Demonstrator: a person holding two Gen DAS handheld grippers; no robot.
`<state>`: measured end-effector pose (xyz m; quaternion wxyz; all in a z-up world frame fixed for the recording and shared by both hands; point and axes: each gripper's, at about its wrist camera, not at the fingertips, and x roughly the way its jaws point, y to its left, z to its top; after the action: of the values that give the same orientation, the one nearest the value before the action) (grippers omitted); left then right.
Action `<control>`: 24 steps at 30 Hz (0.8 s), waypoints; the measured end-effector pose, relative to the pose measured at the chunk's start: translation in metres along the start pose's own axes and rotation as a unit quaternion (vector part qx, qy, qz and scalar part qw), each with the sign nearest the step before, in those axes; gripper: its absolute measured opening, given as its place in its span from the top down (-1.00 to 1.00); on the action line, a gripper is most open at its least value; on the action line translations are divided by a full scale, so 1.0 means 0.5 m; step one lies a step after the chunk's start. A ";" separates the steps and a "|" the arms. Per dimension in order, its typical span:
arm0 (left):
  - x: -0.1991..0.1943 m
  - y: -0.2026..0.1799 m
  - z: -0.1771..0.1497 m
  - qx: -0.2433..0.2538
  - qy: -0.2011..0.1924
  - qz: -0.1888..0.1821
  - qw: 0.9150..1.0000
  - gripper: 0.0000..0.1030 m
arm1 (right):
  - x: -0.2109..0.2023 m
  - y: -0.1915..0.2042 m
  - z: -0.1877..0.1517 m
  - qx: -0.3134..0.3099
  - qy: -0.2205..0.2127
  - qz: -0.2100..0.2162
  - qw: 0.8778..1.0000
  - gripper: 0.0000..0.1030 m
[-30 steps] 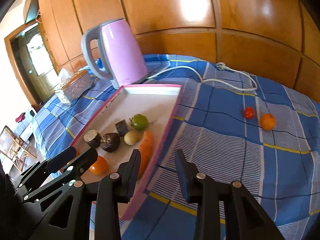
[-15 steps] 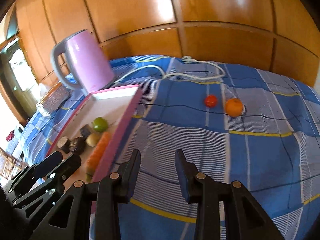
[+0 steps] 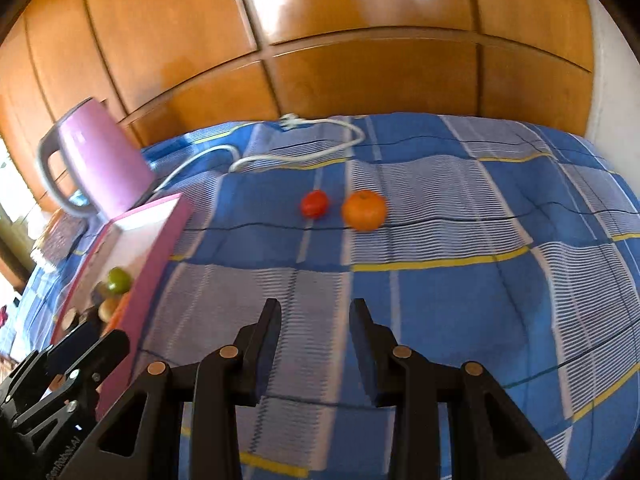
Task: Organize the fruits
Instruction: 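Move both grippers back toward the red tomato and orange on the bedspread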
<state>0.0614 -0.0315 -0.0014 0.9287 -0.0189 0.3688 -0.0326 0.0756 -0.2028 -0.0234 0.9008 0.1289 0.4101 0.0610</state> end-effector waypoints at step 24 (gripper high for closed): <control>0.141 -0.073 0.071 -0.003 0.029 -0.038 0.999 0.15 | 0.151 -0.043 0.105 -0.011 0.021 -0.019 1.000 0.31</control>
<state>0.1351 -0.0727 -0.0216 0.9157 -0.0351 0.3945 -0.0675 0.1649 -0.2170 -0.0508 0.8944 0.1102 0.4305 0.0514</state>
